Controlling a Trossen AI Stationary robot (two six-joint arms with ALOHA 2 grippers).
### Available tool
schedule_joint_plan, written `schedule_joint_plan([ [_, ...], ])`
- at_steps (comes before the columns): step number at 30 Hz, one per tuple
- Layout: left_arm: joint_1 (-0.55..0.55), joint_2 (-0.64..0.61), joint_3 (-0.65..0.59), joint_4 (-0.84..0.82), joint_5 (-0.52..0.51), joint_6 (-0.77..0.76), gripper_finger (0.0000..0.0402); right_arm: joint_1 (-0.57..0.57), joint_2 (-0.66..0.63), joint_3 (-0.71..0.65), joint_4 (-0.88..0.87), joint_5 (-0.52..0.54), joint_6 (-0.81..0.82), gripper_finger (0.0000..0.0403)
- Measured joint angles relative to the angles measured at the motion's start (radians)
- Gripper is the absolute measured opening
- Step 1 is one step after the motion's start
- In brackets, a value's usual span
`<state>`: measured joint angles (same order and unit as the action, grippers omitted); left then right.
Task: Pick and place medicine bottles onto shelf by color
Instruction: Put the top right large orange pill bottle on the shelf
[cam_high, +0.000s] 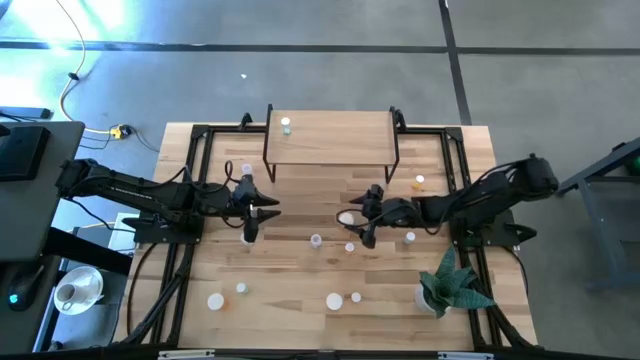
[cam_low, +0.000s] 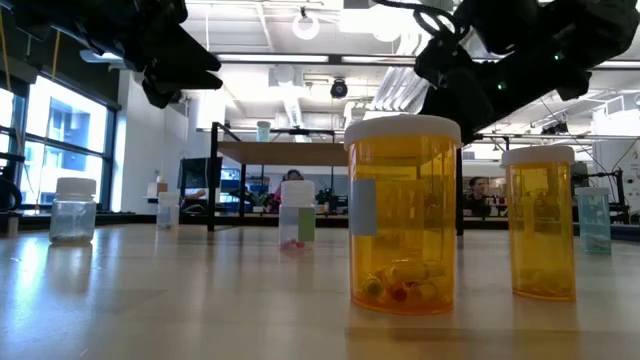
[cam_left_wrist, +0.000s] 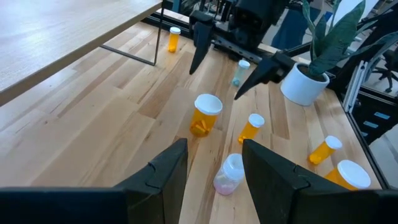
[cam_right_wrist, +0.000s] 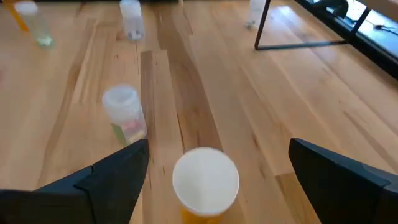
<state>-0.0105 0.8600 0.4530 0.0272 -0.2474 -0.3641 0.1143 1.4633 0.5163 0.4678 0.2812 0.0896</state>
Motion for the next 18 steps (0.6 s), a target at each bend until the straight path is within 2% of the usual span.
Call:
schedule_joint_plan([
  [18,0.0,0.0,0.0,-0.001,-0.003,0.0,0.0145,-0.003,0.141,0.0,0.038,-0.004,0.044,0.0378],
])
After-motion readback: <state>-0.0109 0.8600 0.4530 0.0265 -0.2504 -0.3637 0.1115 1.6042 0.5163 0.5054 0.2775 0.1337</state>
